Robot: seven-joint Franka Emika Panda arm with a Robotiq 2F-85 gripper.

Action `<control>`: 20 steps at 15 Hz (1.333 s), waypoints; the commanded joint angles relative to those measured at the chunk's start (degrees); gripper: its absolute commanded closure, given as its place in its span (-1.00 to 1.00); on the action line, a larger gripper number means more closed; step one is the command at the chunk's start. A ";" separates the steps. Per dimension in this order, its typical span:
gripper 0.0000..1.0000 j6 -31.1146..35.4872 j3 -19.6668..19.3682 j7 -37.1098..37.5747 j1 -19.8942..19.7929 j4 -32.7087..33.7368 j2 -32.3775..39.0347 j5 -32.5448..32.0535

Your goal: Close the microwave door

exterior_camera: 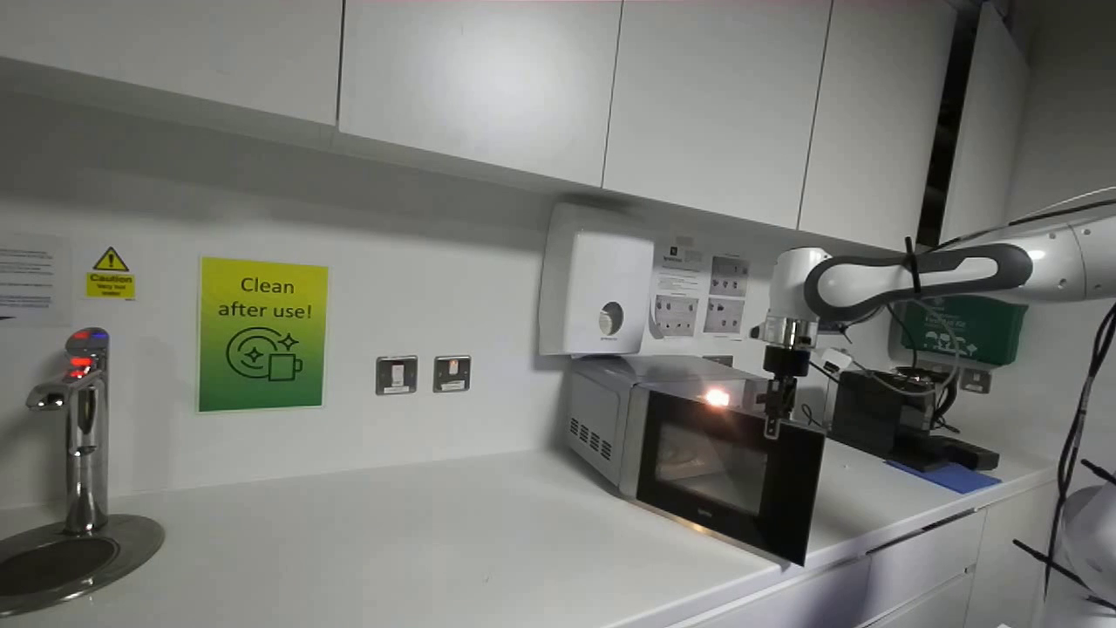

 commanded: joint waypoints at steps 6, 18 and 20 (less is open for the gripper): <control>-1.00 1.36 -2.28 -7.28 -0.42 -2.93 -2.90 -0.07; -1.00 1.53 -5.48 -14.61 -0.94 -3.36 -3.55 -0.39; -1.00 1.58 -6.17 -15.63 -1.08 -3.52 -3.64 -0.24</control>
